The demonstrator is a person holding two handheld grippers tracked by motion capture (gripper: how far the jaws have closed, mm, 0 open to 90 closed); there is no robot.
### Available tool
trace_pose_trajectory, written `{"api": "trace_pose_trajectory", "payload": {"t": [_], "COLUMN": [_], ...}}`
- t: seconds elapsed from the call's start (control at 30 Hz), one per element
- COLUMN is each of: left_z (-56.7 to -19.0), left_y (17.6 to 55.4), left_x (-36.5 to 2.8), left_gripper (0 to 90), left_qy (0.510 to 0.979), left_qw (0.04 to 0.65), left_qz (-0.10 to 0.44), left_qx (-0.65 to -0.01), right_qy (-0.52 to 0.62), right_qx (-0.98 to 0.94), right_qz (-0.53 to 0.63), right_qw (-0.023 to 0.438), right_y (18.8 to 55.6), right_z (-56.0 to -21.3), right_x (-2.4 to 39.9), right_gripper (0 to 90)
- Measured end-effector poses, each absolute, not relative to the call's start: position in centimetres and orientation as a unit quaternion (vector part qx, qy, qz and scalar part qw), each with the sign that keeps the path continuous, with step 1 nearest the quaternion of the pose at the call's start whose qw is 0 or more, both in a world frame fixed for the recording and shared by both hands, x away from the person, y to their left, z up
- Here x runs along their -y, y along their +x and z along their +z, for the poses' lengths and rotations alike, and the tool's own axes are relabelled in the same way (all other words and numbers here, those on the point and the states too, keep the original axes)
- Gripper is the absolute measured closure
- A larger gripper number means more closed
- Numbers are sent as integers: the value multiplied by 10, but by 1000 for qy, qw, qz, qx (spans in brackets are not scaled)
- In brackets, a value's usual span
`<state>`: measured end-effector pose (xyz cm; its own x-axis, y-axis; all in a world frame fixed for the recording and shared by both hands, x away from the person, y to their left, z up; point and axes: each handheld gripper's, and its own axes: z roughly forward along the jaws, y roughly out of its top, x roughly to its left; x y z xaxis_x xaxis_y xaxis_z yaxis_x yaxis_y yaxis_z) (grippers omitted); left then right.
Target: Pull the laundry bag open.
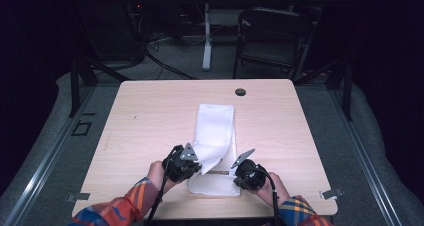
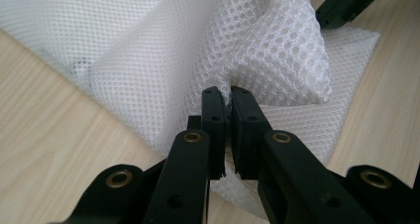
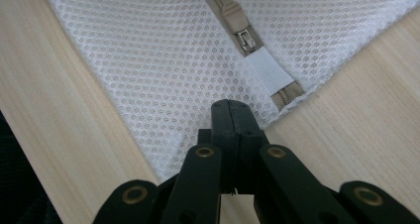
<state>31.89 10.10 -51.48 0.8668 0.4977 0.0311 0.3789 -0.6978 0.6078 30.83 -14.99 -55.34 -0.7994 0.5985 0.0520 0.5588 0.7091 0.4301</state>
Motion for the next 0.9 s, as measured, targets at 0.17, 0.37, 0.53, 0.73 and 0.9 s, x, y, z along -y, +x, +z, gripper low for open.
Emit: {"api": "trace_pose_trajectory", "payload": {"t": [0.17,0.37,0.53,0.73,0.9], "left_z": [-513,-512,-512,-516,-517], "left_y": [319,319,318,318,318], "left_x": [-112,-125,-136,-145,-141], "left_gripper": [854,856,860,859,859], "left_qy": [912,909,908,912,913], "left_qw": [304,299,290,279,277], "left_qz": [106,112,116,102,100], "left_qx": [-253,-268,-278,-284,-281], "right_qy": [314,315,316,310,310], "right_qx": [-923,-923,-923,-926,-926], "right_qz": [218,215,217,212,211], "right_qw": [44,46,43,44,36], "right_y": [309,308,309,309,311], "right_z": [-554,-553,-554,-553,-552], "right_x": [150,150,150,149,150], "right_gripper": [900,900,900,900,900]}}
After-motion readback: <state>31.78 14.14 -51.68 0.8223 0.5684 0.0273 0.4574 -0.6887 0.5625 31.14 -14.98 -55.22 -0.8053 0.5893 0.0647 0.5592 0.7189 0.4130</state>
